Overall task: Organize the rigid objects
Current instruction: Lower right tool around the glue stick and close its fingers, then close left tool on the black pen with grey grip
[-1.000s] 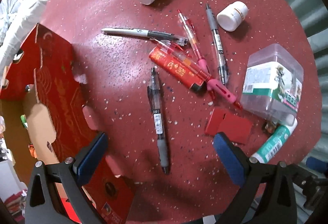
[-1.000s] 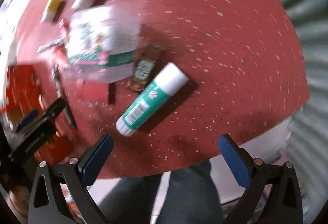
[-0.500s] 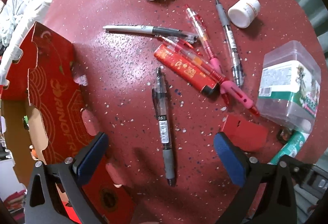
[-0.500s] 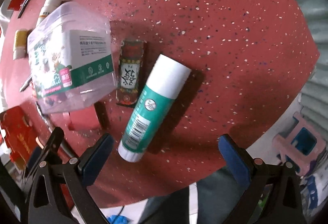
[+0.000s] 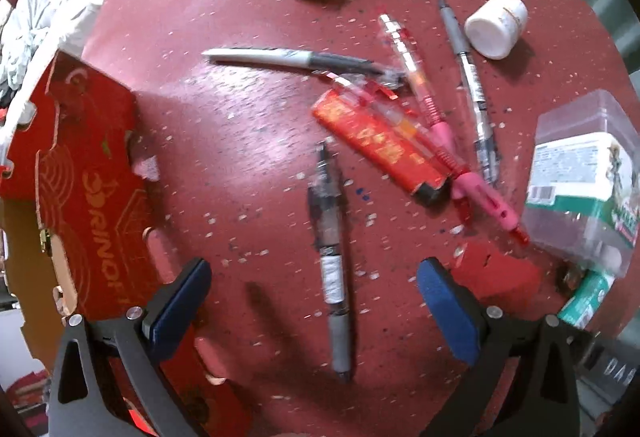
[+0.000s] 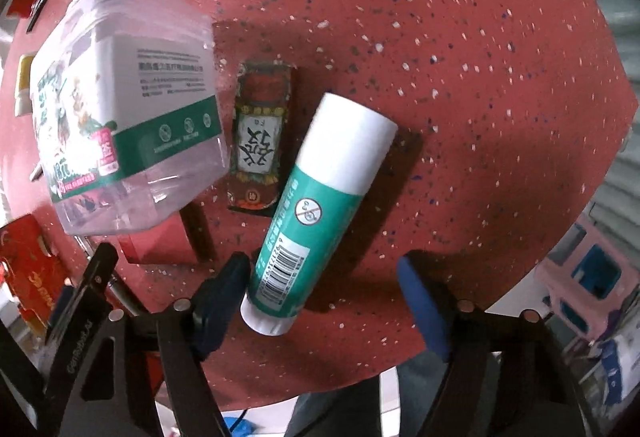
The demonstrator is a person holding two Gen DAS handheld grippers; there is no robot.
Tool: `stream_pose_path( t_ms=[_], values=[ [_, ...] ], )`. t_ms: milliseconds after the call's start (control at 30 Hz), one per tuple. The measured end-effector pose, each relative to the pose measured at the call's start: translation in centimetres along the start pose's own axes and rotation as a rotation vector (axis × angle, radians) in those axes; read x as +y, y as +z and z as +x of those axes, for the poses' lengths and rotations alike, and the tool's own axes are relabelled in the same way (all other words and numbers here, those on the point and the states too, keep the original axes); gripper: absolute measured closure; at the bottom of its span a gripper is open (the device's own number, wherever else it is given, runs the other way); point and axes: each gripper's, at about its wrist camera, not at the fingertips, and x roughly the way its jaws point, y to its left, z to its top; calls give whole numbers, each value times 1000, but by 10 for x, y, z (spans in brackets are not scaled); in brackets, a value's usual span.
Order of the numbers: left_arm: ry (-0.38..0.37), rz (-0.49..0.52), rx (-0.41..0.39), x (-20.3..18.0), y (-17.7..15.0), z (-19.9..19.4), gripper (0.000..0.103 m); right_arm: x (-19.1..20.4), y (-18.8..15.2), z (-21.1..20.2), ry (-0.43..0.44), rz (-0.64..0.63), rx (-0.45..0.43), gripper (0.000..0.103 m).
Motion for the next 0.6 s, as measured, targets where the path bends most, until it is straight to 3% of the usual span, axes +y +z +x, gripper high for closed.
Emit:
stream_pose_path(
  t_ms=[100,233,333,400,467,600],
  values=[
    [3,15,1,-12,7,4,0,2,1,-2,-22,-19,7,30],
    [-37,-6,-12,-12,11,6,0,5,-3,-3,-74,-58,6,48],
    [-77,-64,-12,-2,8,10,0,6,-10,-3,-98,-107,-2,53],
    [-132,-127,8,11,3,15,0,13,-14,1,-116,-147,-10,59],
    [-135,-131,3,17,-1,16,0,19,-17,1,-135,-204,-17,67],
    [-140,-118,22,15,-2,16,0,28,-26,0,-157,-307,-23,71]
  ],
)
